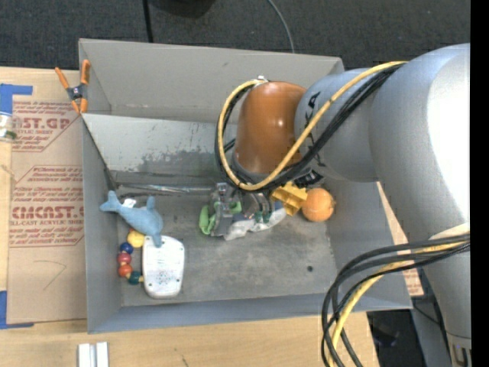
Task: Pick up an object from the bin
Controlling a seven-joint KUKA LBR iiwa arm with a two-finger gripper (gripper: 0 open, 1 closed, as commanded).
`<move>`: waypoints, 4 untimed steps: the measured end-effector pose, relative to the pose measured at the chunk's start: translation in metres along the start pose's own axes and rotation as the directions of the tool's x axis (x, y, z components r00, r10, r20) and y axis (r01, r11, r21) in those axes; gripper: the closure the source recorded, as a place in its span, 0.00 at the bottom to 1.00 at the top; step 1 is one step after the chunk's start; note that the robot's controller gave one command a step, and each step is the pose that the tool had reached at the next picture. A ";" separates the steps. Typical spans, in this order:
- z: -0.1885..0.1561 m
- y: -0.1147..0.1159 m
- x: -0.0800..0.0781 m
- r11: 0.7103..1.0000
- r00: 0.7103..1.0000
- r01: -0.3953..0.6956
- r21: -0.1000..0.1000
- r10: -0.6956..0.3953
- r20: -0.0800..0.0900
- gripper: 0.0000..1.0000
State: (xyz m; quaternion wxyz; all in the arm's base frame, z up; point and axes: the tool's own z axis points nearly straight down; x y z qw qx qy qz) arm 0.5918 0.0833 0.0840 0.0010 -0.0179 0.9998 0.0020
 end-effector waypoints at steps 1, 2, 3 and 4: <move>0.004 0.000 0.000 1.000 1.000 0.027 0.000 -0.027 0.002 1.00; -0.113 0.007 -0.003 0.998 0.998 0.059 -0.001 -0.059 0.003 1.00; -0.113 0.007 -0.003 0.998 0.998 0.060 -0.001 -0.060 0.003 1.00; -0.165 0.011 0.001 0.998 0.998 0.061 0.000 -0.061 -0.001 1.00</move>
Offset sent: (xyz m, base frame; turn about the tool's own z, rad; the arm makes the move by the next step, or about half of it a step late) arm 0.0016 0.0062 0.1129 -0.0602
